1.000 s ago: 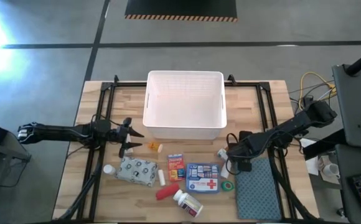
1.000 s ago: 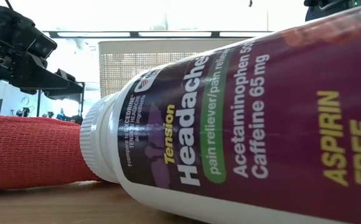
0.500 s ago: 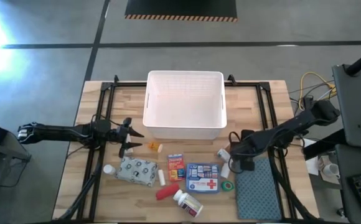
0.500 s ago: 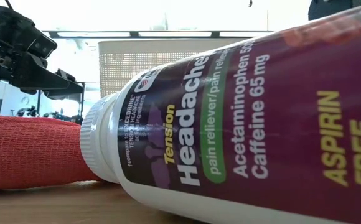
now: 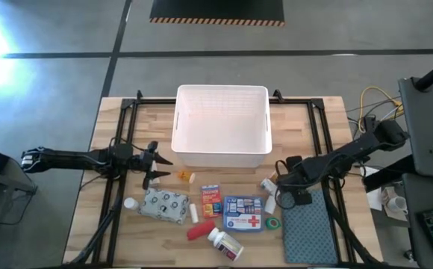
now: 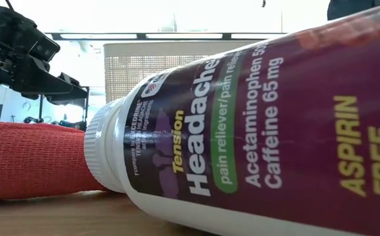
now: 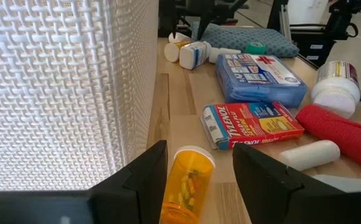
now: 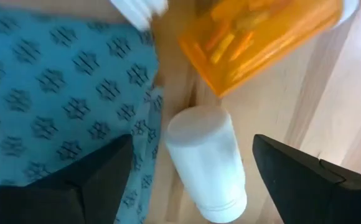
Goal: Pick & place medical supplies in basket/bin
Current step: Put the white pill bottle into the white bin
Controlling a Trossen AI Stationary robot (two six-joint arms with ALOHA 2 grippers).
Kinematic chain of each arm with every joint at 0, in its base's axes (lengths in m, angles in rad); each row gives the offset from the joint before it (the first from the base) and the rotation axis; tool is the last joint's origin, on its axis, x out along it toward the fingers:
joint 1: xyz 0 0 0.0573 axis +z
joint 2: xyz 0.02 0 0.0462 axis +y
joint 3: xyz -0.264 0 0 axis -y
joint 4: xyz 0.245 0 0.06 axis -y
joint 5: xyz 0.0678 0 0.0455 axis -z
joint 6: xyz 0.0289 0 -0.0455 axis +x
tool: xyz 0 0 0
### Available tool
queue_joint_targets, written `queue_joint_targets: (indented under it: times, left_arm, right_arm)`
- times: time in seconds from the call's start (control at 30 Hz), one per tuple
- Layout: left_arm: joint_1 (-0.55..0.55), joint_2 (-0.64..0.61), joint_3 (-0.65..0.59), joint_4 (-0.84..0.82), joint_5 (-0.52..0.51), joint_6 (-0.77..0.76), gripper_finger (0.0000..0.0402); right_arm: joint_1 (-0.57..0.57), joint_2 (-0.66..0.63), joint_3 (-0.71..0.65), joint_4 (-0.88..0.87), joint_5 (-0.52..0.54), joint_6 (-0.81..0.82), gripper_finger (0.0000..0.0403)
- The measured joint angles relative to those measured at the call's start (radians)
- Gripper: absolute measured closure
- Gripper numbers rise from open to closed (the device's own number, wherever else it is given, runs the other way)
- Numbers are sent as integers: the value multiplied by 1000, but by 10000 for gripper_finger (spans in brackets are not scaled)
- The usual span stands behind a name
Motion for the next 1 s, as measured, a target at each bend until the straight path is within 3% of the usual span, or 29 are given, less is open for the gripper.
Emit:
queue_joint_targets:
  times: [0.3,0.47,0.83,1.0]
  left_arm:
    - [0,0,0,0,0,0,238]
    - [0,0,0,0,0,0,238]
    - [0,0,0,0,0,0,238]
    - [0,0,0,0,0,0,238]
  right_arm:
    - [0,179,-1,-38,25,-6,113]
    - [0,214,3,-37,23,-3,135]
    - [-1,152,-1,3,58,117,239]
    - [0,69,27,-19,97,238,246]
